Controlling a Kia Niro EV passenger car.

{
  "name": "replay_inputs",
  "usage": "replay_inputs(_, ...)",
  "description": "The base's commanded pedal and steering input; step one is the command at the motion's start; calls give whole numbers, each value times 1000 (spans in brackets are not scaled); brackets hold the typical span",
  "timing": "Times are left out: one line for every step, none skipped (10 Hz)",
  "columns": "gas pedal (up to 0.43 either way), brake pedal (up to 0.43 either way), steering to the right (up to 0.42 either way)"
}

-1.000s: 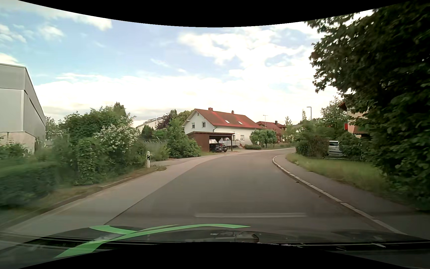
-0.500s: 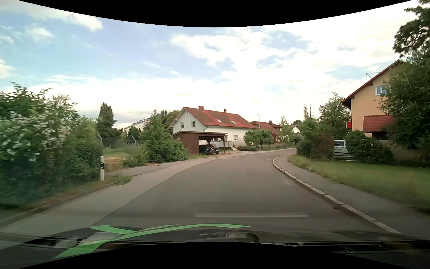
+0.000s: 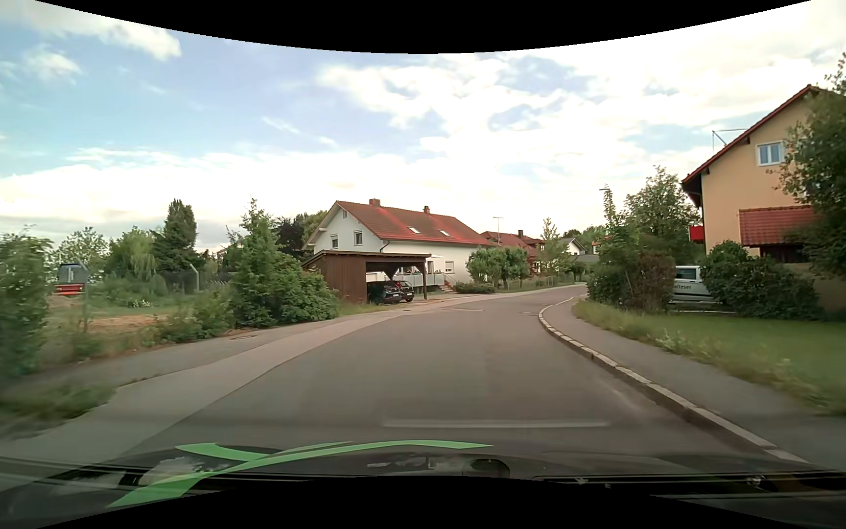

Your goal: Follow the waypoints while adhering to traffic rules and regulations

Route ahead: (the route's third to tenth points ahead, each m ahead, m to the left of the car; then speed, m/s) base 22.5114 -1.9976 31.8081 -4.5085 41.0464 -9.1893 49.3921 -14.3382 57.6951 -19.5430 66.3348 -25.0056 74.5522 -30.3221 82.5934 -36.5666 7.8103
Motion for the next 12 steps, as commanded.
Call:
replay_inputs(67,0,33)
replay_inputs(67,0,32)
replay_inputs(79,0,32)
replay_inputs(98,0,31)
replay_inputs(98,0,31)
replay_inputs(98,0,31)
replay_inputs(98,0,31)
replay_inputs(98,0,31)
replay_inputs(98,0,31)
replay_inputs(98,0,31)
replay_inputs(98,0,31)
replay_inputs(98,0,31)
